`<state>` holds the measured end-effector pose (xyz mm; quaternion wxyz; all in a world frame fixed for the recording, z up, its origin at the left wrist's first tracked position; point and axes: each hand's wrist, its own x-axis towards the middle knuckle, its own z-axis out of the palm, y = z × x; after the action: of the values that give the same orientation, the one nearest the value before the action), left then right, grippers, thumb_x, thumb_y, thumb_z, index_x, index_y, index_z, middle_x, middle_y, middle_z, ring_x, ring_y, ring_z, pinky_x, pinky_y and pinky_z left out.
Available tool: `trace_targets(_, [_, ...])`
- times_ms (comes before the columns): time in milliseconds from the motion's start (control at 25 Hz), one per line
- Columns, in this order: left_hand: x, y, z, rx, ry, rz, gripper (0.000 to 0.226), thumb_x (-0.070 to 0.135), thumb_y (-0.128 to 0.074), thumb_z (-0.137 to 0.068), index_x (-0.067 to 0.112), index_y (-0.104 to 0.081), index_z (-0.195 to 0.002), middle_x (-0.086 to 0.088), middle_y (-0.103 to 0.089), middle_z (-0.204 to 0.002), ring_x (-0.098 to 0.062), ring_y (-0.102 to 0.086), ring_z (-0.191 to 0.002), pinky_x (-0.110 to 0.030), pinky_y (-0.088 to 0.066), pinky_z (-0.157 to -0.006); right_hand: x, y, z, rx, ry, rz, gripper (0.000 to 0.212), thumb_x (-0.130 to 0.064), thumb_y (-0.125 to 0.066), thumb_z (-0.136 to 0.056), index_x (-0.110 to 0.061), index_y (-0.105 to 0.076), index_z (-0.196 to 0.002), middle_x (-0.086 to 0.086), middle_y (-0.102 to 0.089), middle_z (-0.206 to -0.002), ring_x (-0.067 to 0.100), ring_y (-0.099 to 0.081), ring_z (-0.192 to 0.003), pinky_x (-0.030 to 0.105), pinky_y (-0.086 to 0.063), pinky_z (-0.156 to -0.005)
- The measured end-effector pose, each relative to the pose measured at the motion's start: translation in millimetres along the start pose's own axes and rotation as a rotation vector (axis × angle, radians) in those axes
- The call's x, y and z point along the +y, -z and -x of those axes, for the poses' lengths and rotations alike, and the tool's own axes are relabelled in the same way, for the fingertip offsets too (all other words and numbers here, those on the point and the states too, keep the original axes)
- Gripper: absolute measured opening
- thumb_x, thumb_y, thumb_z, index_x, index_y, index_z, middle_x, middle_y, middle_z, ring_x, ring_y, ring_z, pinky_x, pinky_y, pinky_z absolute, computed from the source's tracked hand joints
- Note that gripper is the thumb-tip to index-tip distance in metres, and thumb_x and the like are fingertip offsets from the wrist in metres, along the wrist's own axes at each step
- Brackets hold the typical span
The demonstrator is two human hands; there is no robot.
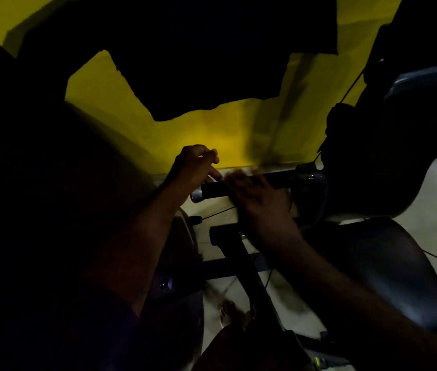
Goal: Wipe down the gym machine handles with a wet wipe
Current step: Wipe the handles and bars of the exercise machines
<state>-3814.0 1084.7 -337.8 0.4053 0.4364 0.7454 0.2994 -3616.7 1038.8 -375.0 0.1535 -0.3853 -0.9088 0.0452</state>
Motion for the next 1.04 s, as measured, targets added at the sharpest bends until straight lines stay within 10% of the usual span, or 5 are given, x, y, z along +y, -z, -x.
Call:
trace_targets(160, [8.1,-13.5,-7.3,-0.134,-0.041,-0.159,0.049,0.043,-0.048,-0.108,0.011,-0.071,-0.078,-0.010,-0.067,-0.060,-0.029,-0.067,-0.055,-0.032,-0.050,-0.059,19.6,2.1,5.0,0.058,0.147,-0.056,0.059,-0.012,-0.047,-0.092,-0.003,-0.049,-0.150,0.016,-0.046,-0.156,0.032,-0.041,-0.147,0.039,-0.001,-0.129])
trace_targets(360, [7.3,-16.9,-0.5,-0.384,0.000,-0.276,0.053,0.058,-0.043,-0.106,0.012,-0.060,-0.085,-0.021,-0.065,-0.059,-0.027,-0.053,-0.039,-0.024,-0.039,-0.041,102.6,23.0,61.8,0.217,-0.212,-0.097,0.068,0.011,-0.069,-0.086,-0.003,-0.049,-0.149,0.018,-0.052,-0.152,0.032,-0.047,-0.144,0.052,-0.023,-0.126])
trace_targets(640, [7.2,-16.6,5.2,-0.488,-0.104,-0.457,0.072,0.072,-0.039,-0.100,0.008,-0.058,-0.072,-0.012,-0.054,-0.054,-0.027,-0.053,-0.045,-0.030,-0.045,-0.053,47.3,-1.7,36.7,0.179,-0.045,-0.027,0.065,0.000,-0.048,-0.092,-0.009,-0.041,-0.156,0.011,-0.038,-0.163,0.027,-0.031,-0.154,0.047,-0.014,-0.128])
trace_targets(920, [9.6,-15.4,5.4,-0.524,-0.270,-0.705,0.076,0.083,-0.040,-0.090,0.012,-0.054,-0.068,-0.011,-0.056,-0.051,-0.029,-0.066,-0.046,-0.043,-0.061,-0.066,53.5,-10.2,53.9,0.403,-0.558,-0.349,0.084,0.024,-0.056,-0.084,-0.008,-0.034,-0.159,0.009,-0.026,-0.168,0.023,-0.020,-0.158,0.043,-0.011,-0.130])
trace_targets(1040, [8.6,-15.3,3.0,-0.501,-0.284,-0.726,0.079,0.085,-0.037,-0.088,0.011,-0.054,-0.067,-0.012,-0.056,-0.051,-0.025,-0.066,-0.044,-0.042,-0.060,-0.065,56.0,-4.9,40.4,0.357,-0.281,-0.176,0.073,0.014,-0.051,-0.082,-0.008,-0.047,-0.152,0.011,-0.044,-0.160,0.027,-0.033,-0.153,0.046,-0.017,-0.128])
